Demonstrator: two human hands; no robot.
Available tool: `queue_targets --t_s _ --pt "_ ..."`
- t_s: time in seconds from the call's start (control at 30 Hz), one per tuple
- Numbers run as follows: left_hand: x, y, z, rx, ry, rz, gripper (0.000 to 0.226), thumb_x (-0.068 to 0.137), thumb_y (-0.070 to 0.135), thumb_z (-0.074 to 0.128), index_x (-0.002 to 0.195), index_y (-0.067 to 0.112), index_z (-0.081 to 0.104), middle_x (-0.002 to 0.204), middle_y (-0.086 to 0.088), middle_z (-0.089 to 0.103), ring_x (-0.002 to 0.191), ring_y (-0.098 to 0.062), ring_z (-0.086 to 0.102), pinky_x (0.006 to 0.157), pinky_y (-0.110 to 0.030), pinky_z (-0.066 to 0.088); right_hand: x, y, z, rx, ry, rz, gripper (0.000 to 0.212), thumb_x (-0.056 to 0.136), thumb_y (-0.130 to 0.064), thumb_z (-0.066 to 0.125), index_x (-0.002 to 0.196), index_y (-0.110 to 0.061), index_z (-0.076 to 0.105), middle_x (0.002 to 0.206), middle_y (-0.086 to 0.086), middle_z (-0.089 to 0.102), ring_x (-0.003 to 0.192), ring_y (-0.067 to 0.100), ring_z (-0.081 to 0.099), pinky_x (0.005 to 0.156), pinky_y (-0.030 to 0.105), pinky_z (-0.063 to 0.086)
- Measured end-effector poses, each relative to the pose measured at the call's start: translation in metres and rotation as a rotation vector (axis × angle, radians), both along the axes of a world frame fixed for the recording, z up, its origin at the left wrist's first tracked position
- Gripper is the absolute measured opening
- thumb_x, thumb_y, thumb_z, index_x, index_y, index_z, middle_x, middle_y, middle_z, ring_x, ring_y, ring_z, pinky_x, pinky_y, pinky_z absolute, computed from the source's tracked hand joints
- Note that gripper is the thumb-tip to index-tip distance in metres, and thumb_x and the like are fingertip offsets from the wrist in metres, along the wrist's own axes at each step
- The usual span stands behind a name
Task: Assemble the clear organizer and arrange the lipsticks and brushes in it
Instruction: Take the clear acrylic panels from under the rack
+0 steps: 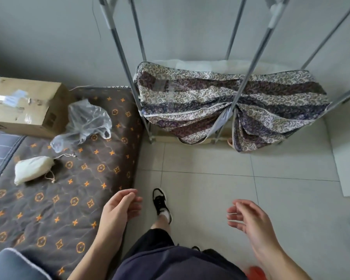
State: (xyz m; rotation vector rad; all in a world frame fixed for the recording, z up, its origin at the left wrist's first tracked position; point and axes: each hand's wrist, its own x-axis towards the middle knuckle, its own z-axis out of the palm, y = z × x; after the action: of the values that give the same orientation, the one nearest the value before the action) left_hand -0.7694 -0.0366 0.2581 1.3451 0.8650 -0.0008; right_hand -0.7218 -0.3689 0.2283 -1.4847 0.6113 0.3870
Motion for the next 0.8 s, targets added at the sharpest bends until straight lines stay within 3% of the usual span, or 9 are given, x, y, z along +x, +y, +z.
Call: queue_targets --t_s 0.5,0.67,0.8 --pt "0.309 0.1 -0.003 0.071 0.036 -0.276 0.017 0.1 0.007 0.055 0.099 0.005 0.072 0.084 -0.013 0.072 0.069 -0.021 0.061 0.064 -0.03 0.049 0.239 0.094 0.009 -0.014 -0.057 -0.164 0.008 0.093 -0.01 0.066 0.091 -0.004 0.072 0.076 0.019 0.07 0.064 0.026 0.068 0.064 0.041 0.057" --pt "0.395 0.097 -0.015 0.111 0.074 -0.384 0.017 0.099 0.008 0.056 0.097 0.011 0.073 0.082 -0.006 0.075 0.067 -0.014 0.063 0.064 -0.026 0.053 0.314 0.098 -0.008 -0.037 -0.042 -0.102 0.014 0.093 -0.012 0.066 0.083 -0.013 0.075 0.077 0.018 0.071 0.065 0.025 0.069 0.061 0.038 0.058" --pt "0.456 0.092 -0.035 0.144 0.127 -0.39 0.013 0.097 0.014 0.06 0.095 0.014 0.074 0.081 -0.003 0.075 0.068 -0.013 0.065 0.068 -0.028 0.055 0.387 0.1 -0.029 -0.051 -0.013 -0.006 0.009 0.093 -0.015 0.066 0.089 -0.013 0.074 0.077 0.015 0.073 0.067 0.024 0.07 0.062 0.037 0.059"
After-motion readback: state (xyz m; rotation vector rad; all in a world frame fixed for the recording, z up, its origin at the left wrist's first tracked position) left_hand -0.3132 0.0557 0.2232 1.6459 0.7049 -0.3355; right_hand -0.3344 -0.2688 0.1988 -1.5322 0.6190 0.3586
